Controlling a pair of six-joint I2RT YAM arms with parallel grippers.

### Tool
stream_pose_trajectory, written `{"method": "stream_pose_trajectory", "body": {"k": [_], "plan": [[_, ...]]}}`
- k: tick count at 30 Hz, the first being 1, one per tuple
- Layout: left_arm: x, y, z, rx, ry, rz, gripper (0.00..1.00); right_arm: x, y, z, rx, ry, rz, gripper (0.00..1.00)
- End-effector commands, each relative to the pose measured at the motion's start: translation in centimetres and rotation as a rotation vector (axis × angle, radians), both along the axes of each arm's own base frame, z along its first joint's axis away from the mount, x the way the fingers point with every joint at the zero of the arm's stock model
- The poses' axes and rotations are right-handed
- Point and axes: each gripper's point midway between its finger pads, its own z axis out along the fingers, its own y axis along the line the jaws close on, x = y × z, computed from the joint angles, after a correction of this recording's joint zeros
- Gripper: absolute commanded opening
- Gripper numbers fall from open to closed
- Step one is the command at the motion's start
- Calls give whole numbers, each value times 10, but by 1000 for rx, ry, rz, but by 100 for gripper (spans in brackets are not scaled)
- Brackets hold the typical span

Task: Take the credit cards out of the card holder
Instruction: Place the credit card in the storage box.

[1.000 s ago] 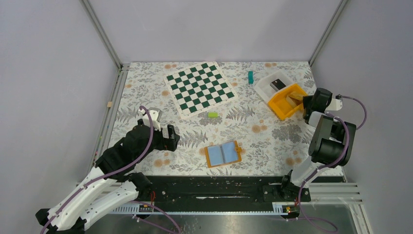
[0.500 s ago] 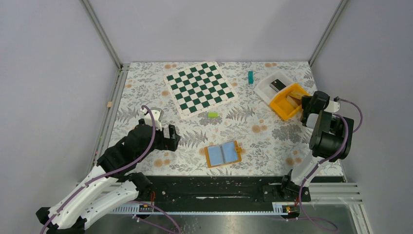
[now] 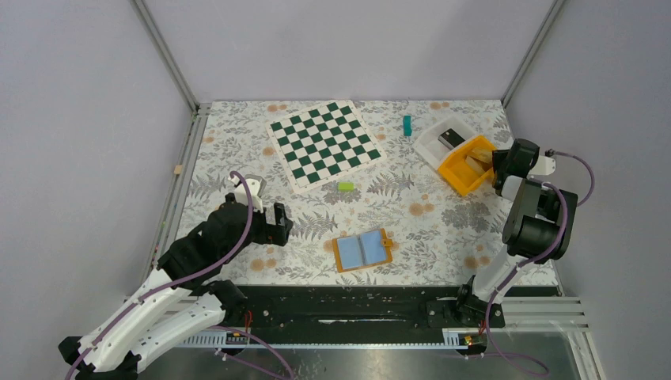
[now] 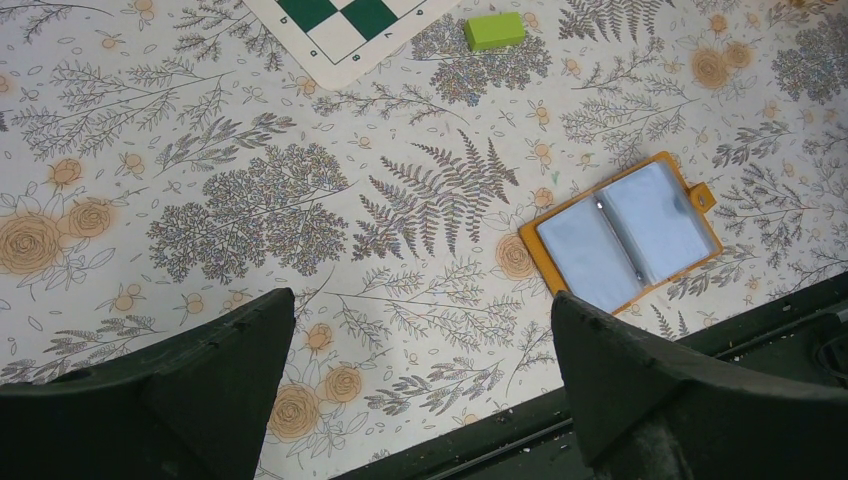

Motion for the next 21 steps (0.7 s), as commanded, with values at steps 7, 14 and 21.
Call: {"method": "stream_pose_trajectory", "body": {"k": [7, 14, 21], "plan": [[5, -3, 16, -25, -40, -1, 99, -27, -21, 14, -83, 253, -62, 43], [6, 0, 15, -17, -37, 19, 99, -19, -12, 45, -149, 232, 34, 42], [5, -8, 8, -6, 17, -6, 99, -15, 35, 85, -204, 244, 279, 42]]}}
